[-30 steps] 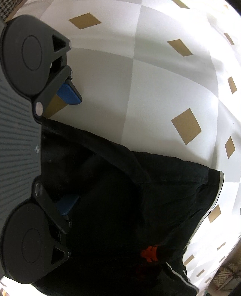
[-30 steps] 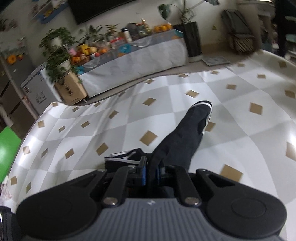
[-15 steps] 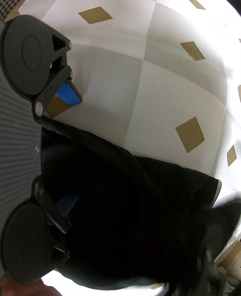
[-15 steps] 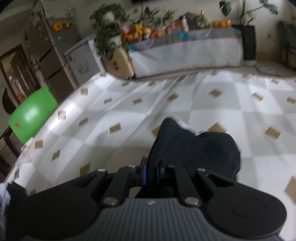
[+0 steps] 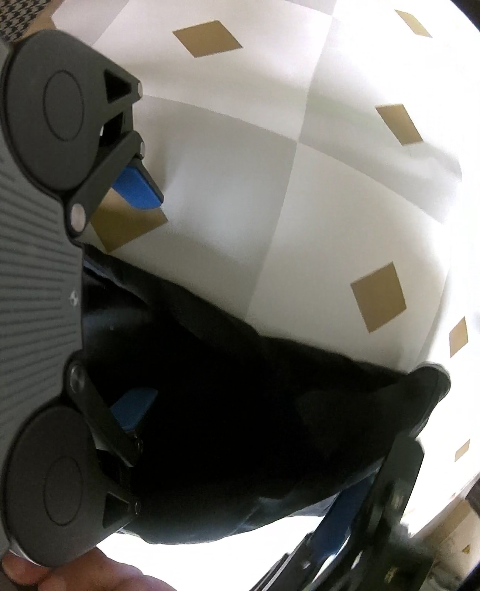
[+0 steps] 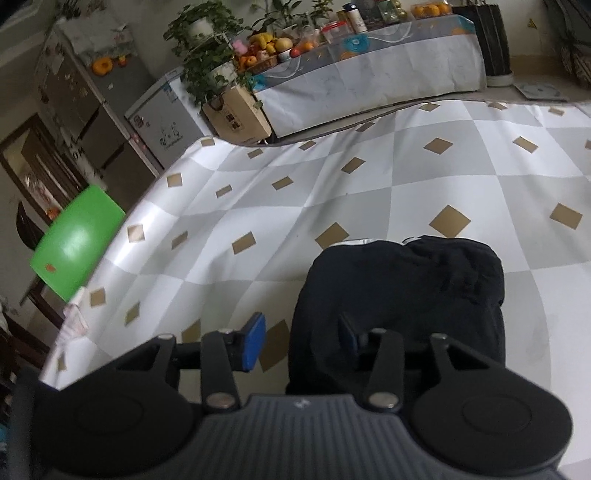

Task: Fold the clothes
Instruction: 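Lower the folded hem onto the shirt and open the right tool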

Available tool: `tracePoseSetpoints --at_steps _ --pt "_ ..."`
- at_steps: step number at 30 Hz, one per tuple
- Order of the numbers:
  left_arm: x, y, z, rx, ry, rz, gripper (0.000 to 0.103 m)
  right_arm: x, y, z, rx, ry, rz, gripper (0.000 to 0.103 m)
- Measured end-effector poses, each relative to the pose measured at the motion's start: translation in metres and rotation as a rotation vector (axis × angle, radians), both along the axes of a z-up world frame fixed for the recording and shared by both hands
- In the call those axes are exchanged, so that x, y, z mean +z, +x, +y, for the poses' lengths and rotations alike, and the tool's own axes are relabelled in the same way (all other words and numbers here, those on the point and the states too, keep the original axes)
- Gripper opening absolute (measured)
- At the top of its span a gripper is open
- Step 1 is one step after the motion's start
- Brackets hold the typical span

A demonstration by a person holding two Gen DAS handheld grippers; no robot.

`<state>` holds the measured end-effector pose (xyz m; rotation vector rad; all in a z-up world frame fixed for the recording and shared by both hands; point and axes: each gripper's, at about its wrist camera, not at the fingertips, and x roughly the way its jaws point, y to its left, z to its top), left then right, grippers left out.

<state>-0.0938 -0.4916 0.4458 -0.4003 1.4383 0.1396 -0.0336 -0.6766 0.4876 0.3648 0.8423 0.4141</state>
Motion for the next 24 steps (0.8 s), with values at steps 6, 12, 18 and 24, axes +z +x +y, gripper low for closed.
tracePoseSetpoints --at_steps 6,12,18,24 --pt "0.011 0.004 0.005 0.018 0.009 -0.039 0.103 0.012 -0.001 -0.025 -0.050 -0.023 -0.004 0.044" --pt "0.040 -0.069 0.018 -0.009 0.030 -0.102 0.103 0.009 -0.008 -0.051 -0.105 -0.083 0.042 0.046" --pt "0.048 -0.075 0.014 -0.047 0.050 -0.070 0.103 0.008 -0.026 -0.066 -0.110 -0.128 0.076 0.048" --pt "0.041 -0.065 -0.002 -0.103 0.068 -0.082 0.103 0.011 -0.051 -0.081 -0.134 -0.168 0.107 0.051"
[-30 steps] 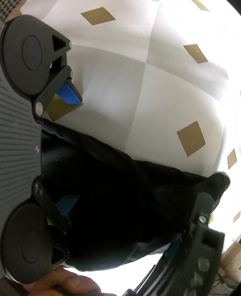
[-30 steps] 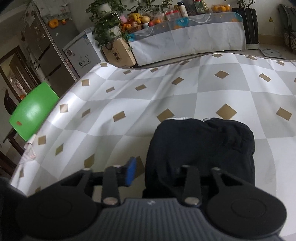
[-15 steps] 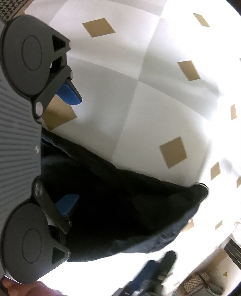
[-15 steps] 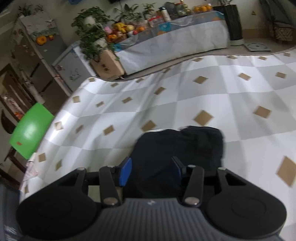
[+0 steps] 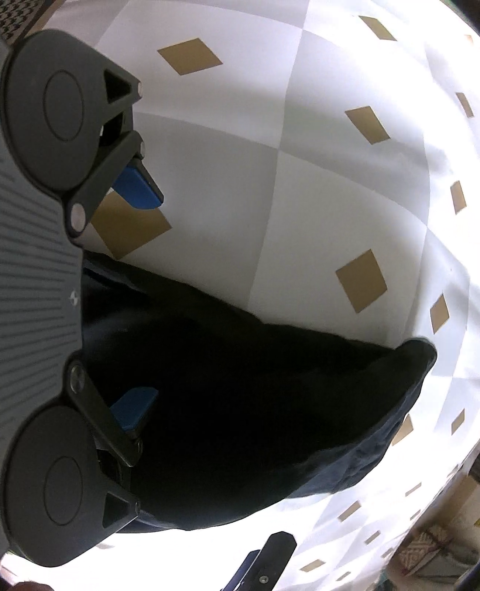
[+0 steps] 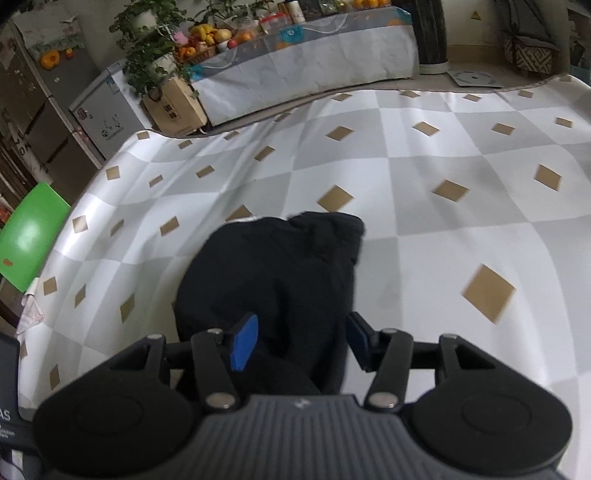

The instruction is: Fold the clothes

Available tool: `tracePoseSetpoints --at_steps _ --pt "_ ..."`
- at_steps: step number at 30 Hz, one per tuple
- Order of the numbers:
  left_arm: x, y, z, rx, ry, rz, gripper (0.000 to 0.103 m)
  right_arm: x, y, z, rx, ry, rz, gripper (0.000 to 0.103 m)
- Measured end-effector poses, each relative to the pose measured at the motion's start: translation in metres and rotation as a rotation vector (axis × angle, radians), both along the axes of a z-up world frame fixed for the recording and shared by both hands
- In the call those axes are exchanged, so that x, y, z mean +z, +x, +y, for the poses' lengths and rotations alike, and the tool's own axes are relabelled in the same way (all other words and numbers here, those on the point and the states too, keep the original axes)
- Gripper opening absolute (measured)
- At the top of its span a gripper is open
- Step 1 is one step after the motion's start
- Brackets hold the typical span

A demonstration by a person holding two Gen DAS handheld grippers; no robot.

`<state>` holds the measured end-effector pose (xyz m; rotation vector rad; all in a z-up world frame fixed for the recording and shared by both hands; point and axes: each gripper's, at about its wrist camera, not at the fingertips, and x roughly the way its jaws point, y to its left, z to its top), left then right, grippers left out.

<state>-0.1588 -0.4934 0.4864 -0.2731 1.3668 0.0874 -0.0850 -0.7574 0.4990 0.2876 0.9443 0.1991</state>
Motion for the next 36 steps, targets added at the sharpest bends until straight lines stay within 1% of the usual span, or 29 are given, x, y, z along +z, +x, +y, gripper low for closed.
tracePoseSetpoints --at_steps 2,10,16,18,23,28,32,36 --pt "-0.011 0.004 -0.003 -0.022 0.002 -0.007 0.103 0.002 -0.009 -0.008 -0.031 0.005 0.011 0.052" --pt "-0.010 -0.022 -0.016 -0.086 0.006 -0.024 0.103 -0.003 -0.056 -0.028 -0.104 0.013 0.073 0.054" --pt "-0.013 -0.032 -0.028 -0.135 0.067 -0.044 0.103 -0.005 -0.087 -0.034 -0.133 0.001 0.091 0.056" --pt "-0.014 -0.036 -0.030 -0.133 0.070 -0.043 0.103 -0.006 -0.094 -0.036 -0.147 -0.004 0.099 0.057" --pt "-0.016 -0.049 -0.026 -0.105 0.022 -0.027 0.103 -0.012 -0.114 -0.039 -0.190 0.012 0.135 0.058" --pt "-0.016 -0.068 -0.032 -0.123 0.012 -0.023 0.103 -0.017 -0.132 -0.035 -0.211 0.027 0.159 0.058" --pt "-0.016 -0.080 -0.032 -0.114 0.007 -0.023 0.103 -0.022 -0.146 -0.036 -0.259 0.037 0.170 0.058" --pt "-0.017 -0.088 -0.029 -0.088 0.002 -0.021 0.103 -0.026 -0.151 -0.039 -0.282 0.068 0.169 0.058"
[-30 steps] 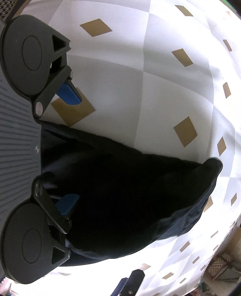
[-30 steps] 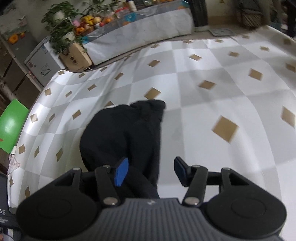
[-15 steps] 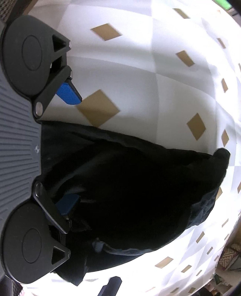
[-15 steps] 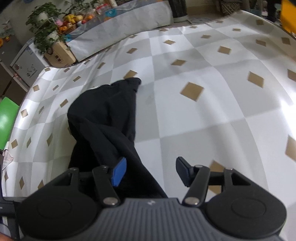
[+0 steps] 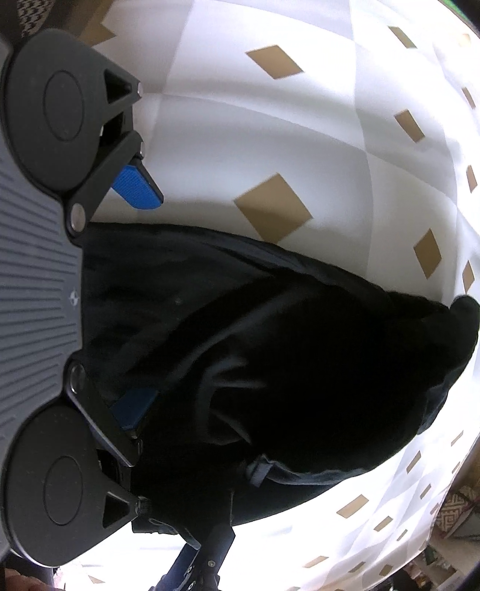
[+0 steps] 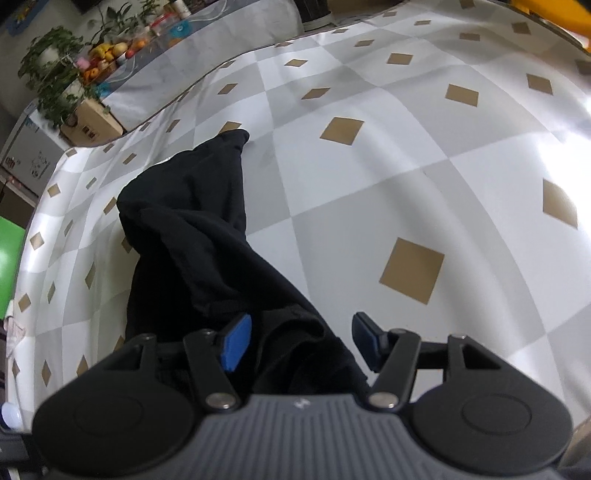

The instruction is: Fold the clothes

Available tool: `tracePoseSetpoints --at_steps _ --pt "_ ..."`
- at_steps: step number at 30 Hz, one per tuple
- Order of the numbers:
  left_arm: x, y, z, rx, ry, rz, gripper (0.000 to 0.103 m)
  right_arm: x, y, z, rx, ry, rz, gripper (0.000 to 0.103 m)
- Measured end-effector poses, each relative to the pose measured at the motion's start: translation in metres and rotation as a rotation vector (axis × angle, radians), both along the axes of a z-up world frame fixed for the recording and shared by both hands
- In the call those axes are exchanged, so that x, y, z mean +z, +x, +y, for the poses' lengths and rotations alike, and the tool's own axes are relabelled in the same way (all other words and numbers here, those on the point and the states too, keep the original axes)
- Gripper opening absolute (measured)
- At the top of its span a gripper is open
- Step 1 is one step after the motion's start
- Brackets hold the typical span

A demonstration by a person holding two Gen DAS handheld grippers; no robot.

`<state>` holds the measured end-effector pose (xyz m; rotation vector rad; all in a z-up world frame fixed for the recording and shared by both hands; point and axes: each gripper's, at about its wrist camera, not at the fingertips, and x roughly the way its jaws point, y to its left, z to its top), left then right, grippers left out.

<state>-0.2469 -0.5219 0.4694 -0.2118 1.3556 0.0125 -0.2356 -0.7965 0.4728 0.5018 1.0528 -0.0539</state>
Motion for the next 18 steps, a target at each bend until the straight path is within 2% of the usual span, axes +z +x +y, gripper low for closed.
tracePoseSetpoints --at_steps 3,8,10,13,15,18 --pt "-0.001 -0.005 0.003 0.023 0.000 0.000 0.103 -0.001 0.001 0.000 0.001 0.031 -0.020 0.058" --pt "-0.007 -0.011 0.004 0.032 0.016 0.008 0.103 -0.005 0.004 0.005 0.006 0.025 -0.049 0.056" --pt "-0.009 -0.013 0.004 0.036 0.019 0.011 0.103 -0.008 0.005 0.008 0.013 0.022 -0.054 0.050" --pt "-0.012 -0.016 0.003 0.037 0.029 0.011 0.103 -0.011 0.006 0.012 0.027 0.004 -0.065 0.034" --pt "-0.015 -0.018 0.002 0.027 0.039 0.013 0.103 -0.012 0.006 0.014 0.038 -0.013 -0.075 0.019" --pt "-0.019 -0.020 -0.001 0.012 0.052 0.016 0.103 -0.008 0.003 0.017 0.061 -0.043 -0.099 0.010"
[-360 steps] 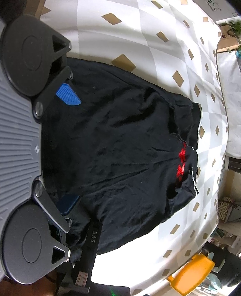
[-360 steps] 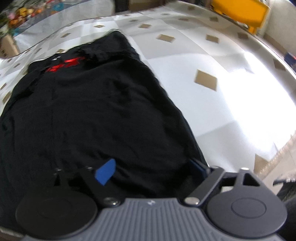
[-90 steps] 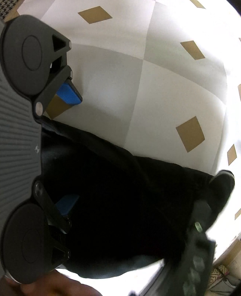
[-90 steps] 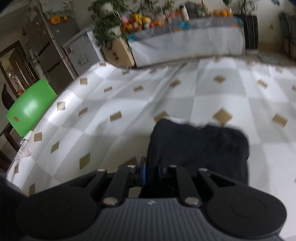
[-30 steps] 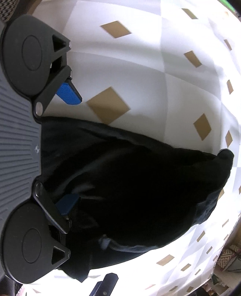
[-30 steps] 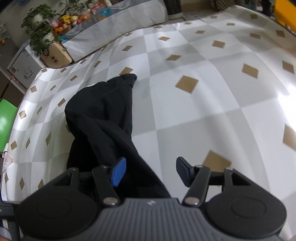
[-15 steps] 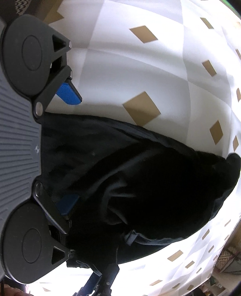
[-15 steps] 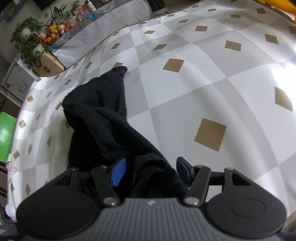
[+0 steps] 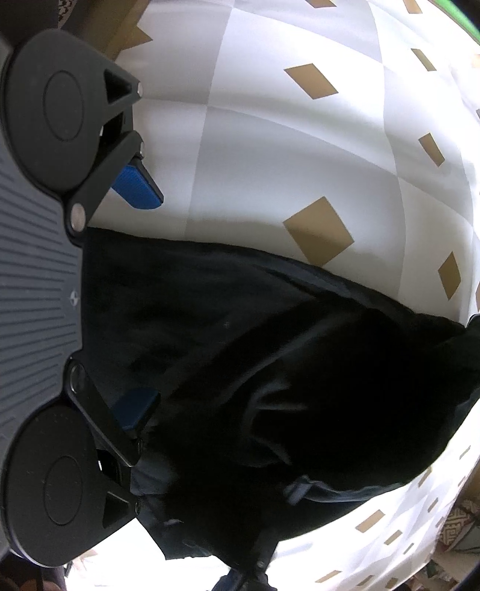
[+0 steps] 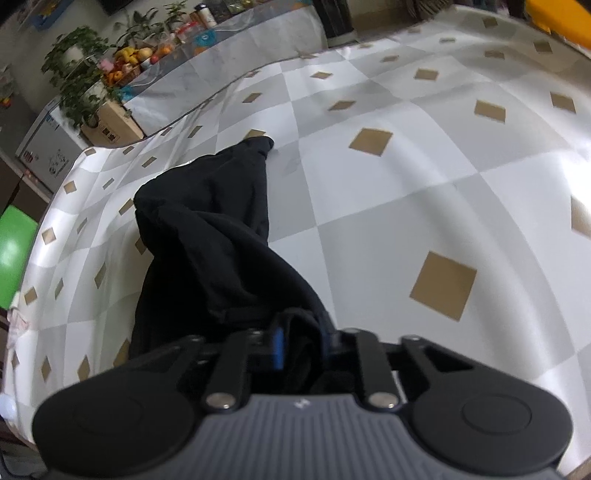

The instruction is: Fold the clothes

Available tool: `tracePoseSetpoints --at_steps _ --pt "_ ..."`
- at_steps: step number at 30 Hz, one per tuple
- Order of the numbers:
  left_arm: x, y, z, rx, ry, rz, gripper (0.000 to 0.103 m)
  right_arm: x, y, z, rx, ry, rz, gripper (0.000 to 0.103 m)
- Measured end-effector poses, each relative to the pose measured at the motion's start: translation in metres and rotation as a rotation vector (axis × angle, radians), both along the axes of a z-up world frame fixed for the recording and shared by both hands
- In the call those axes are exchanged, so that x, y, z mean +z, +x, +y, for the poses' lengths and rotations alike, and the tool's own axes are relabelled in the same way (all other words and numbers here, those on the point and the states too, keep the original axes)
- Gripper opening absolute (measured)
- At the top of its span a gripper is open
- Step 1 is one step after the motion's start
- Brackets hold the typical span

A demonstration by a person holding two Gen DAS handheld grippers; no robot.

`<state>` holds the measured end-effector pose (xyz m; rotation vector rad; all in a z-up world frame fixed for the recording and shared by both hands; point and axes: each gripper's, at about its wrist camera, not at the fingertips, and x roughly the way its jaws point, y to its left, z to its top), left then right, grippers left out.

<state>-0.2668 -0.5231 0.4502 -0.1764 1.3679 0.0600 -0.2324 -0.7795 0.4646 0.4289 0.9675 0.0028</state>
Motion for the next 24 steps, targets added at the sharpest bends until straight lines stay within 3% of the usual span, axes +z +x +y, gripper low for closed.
tracePoseSetpoints --at_steps 11,16,24 --pt "-0.013 -0.004 -0.009 -0.080 0.087 -0.002 0.103 0.026 -0.027 0.012 0.113 -0.027 -0.109 0.007" --pt "-0.014 -0.006 -0.004 -0.069 0.078 -0.008 0.103 0.040 -0.043 0.025 0.206 -0.074 -0.150 0.007" --pt "-0.018 -0.010 0.012 0.017 0.052 -0.002 0.103 0.041 -0.061 0.044 0.325 -0.034 -0.152 0.007"
